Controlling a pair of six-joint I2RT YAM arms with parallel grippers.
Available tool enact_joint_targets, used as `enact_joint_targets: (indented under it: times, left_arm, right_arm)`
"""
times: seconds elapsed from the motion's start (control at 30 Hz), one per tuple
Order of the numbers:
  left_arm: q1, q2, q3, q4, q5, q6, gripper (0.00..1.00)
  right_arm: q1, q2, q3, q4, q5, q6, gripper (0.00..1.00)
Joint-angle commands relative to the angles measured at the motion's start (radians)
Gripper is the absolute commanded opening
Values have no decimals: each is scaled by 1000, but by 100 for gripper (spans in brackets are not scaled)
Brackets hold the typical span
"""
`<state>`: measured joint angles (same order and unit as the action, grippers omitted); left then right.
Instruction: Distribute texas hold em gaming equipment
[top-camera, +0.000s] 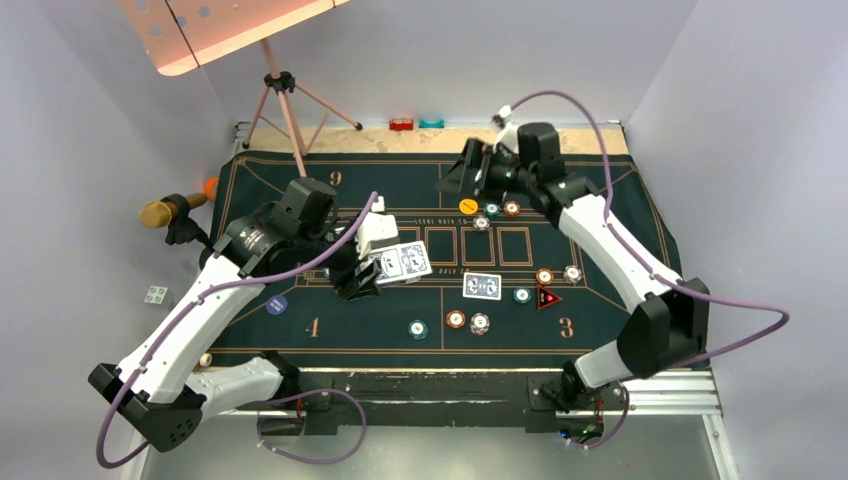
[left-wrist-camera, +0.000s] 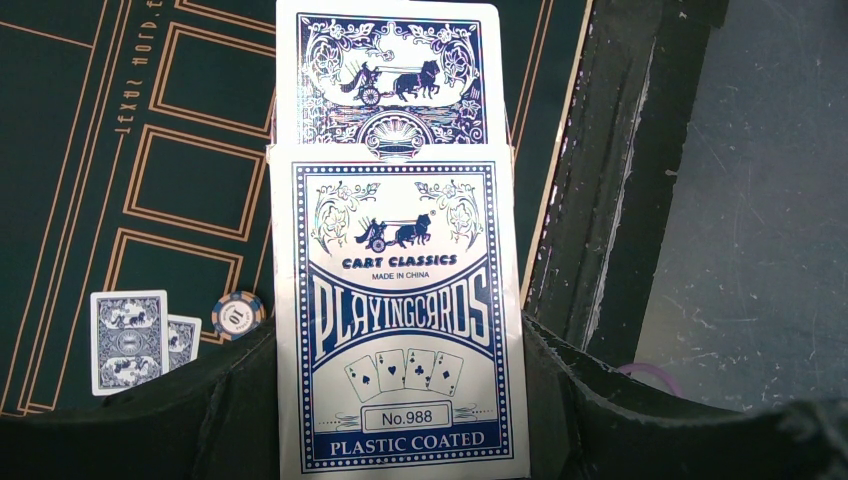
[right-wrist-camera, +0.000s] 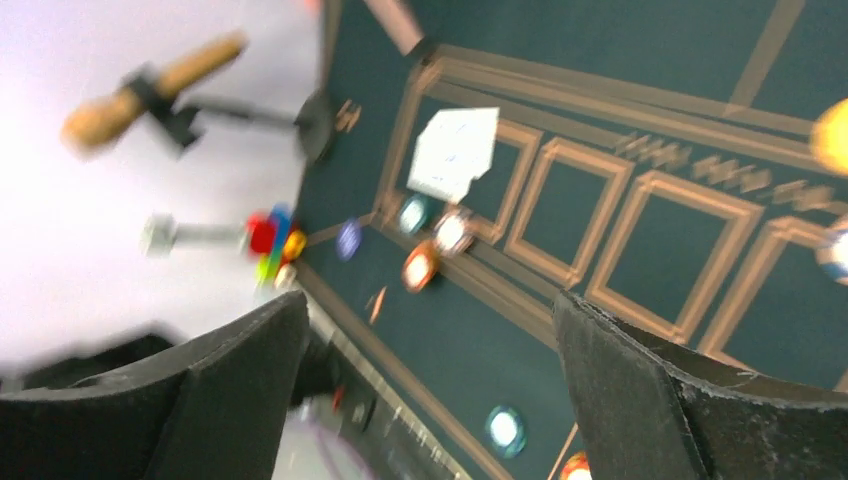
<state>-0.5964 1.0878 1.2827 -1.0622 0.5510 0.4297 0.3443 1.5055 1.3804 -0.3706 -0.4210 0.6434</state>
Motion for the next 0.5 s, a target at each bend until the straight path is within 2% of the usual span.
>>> enact_joint_targets:
  times: [0.0,0.13,0.47]
  left_arm:
    - [6,-15,11,44,34,1,0]
    - [13,-15,6,83,19,-28,0]
    - [18,15,15,99,39,-49,0]
  right_arm:
    - [68,-96,-153,191,-346,54,96]
    - [143,-183,-254,340,-453,125,97]
    - [257,-197,-355,538,-484,261,99]
